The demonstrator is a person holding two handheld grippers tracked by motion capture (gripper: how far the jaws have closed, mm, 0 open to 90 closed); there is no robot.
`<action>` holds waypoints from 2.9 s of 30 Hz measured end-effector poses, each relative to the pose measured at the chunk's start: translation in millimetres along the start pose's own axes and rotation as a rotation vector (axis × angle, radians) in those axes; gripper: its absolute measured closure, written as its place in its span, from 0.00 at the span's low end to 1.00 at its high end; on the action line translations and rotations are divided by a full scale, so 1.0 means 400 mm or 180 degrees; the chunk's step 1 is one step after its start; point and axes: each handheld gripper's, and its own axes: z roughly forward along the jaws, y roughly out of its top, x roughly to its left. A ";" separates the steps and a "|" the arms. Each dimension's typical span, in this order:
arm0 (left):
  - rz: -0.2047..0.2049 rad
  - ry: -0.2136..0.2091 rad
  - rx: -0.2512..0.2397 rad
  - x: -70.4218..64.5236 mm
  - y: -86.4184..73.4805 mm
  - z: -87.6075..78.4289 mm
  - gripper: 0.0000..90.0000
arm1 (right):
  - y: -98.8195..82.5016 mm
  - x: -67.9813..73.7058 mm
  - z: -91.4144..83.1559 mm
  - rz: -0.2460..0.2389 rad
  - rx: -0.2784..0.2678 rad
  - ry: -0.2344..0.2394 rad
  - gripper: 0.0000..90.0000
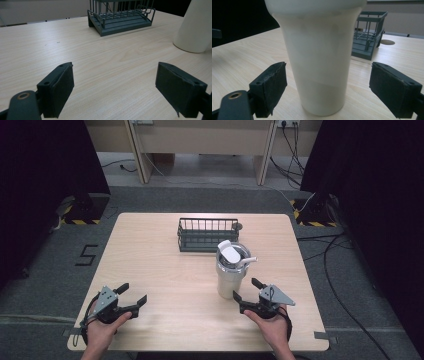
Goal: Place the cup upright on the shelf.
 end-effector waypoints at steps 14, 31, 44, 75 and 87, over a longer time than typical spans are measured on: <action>0.0000 -0.0002 -0.0006 0.000 0.000 0.000 0.16 | 0.005 0.013 0.062 0.0003 0.0035 0.0048 0.16; 0.0000 -0.0009 -0.0010 0.000 0.000 0.001 0.16 | 0.007 0.015 0.110 -0.0013 0.0055 0.0034 0.12; 0.0003 -0.0013 0.0004 0.002 -0.002 0.002 0.16 | 0.006 0.015 0.149 -0.0033 0.0024 0.0013 0.09; 0.0020 -0.0069 0.0043 0.001 -0.004 0.007 0.16 | -0.013 0.018 0.159 -0.0031 -0.0166 -0.0037 0.11; -0.0002 -0.0072 0.0031 0.007 -0.005 0.000 0.16 | -0.017 0.027 0.159 -0.0054 -0.0209 -0.0114 0.12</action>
